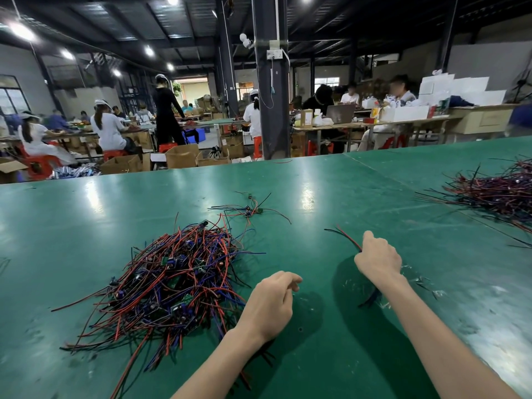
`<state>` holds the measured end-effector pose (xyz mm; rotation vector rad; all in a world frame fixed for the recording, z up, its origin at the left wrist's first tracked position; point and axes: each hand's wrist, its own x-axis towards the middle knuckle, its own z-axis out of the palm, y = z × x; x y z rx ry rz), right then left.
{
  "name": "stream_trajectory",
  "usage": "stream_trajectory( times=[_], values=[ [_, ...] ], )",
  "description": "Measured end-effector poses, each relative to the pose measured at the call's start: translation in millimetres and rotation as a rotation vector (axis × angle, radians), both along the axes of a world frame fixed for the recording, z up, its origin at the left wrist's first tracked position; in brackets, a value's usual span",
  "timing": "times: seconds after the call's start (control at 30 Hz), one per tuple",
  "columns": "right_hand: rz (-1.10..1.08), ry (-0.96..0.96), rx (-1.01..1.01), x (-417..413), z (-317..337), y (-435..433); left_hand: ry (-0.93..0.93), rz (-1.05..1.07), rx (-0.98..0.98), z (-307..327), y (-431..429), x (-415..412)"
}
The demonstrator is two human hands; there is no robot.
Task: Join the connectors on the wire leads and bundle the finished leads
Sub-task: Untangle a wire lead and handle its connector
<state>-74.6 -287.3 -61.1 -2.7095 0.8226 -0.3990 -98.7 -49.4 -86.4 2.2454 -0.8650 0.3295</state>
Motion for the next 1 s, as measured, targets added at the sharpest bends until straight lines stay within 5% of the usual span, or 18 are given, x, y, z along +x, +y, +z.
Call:
stream_trajectory(
  times=[0.23, 0.47, 0.6, 0.77, 1.0],
  values=[
    [0.171, 0.043, -0.122, 2.9, -5.6, -0.6, -0.039, 0.002, 0.024, 0.1, 0.2, 0.0],
    [0.196, 0.147, -0.201, 4.8, -7.3, 11.7, -0.25, -0.078, 0.247, 13.7, -4.1, -8.9],
    [0.209, 0.169, -0.194, 3.1, -6.1, 12.3, -0.418, 0.063, 0.101, 48.5, 12.3, -2.2],
    [0.232, 0.12, -0.213, 3.7, -7.6, 19.3, -0.264, 0.541, -0.088, 76.7, 67.4, 37.6],
    [0.529, -0.27, -0.359, 3.3, -8.6, 61.5, 0.017, 0.725, 0.282, 89.0, 103.2, 139.8]
  ],
)
